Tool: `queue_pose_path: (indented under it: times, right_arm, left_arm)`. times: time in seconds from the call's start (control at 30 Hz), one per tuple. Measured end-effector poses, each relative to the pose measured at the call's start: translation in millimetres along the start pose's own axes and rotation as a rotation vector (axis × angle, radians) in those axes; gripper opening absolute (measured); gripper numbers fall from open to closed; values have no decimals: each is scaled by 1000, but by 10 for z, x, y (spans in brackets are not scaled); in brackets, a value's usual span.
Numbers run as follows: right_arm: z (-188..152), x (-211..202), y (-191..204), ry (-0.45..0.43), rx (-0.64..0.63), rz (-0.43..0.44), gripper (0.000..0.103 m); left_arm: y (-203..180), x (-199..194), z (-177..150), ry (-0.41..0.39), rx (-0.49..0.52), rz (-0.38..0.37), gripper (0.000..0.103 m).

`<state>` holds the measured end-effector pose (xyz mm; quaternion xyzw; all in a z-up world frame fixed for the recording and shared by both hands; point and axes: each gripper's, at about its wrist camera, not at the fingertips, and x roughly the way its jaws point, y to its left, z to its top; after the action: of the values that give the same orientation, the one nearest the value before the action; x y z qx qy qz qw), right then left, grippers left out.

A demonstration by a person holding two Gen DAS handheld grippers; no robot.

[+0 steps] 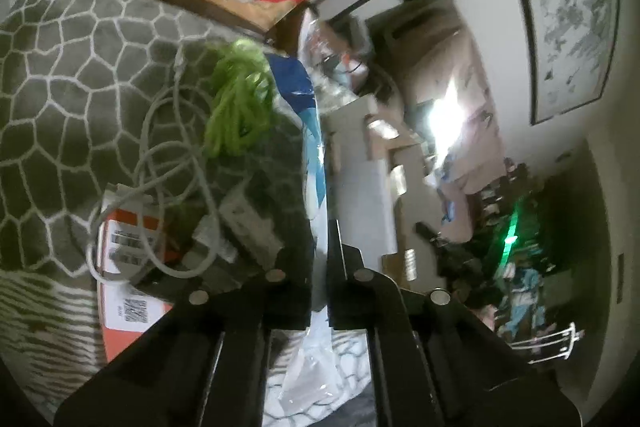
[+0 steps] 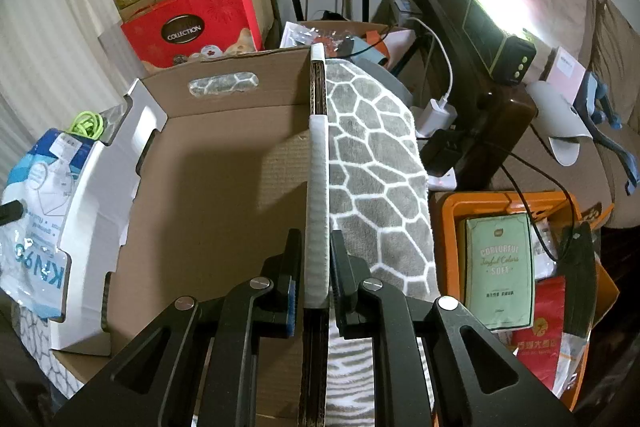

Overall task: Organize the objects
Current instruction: 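Grasp the white mask bag with the left gripper and lift it, then carry the white mask bag with the left gripper over the cardboard box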

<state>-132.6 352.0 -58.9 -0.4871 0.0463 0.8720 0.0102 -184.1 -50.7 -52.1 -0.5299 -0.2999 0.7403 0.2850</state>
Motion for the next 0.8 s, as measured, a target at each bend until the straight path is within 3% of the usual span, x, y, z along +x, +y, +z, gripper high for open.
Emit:
queue_pose_path:
  times: [0.23,0.37,0.57,0.8]
  right_arm:
    - [1,-11,-3,-2,-2,4,13]
    - [-5,-22,-5,-3,0,6,13]
    - [-5,-42,-26,-4,12,13,12]
    - [-9,-51,-32,1,16,19,11]
  left_arm:
    - [-355,-454,-11,-110,5,-171,3]
    - [-727,-496,-3,-138,59,-223,3]
    - [-964,-8,55,-90,56,-245,3]
    - [-977,766,-31,-24,13,-217,3]
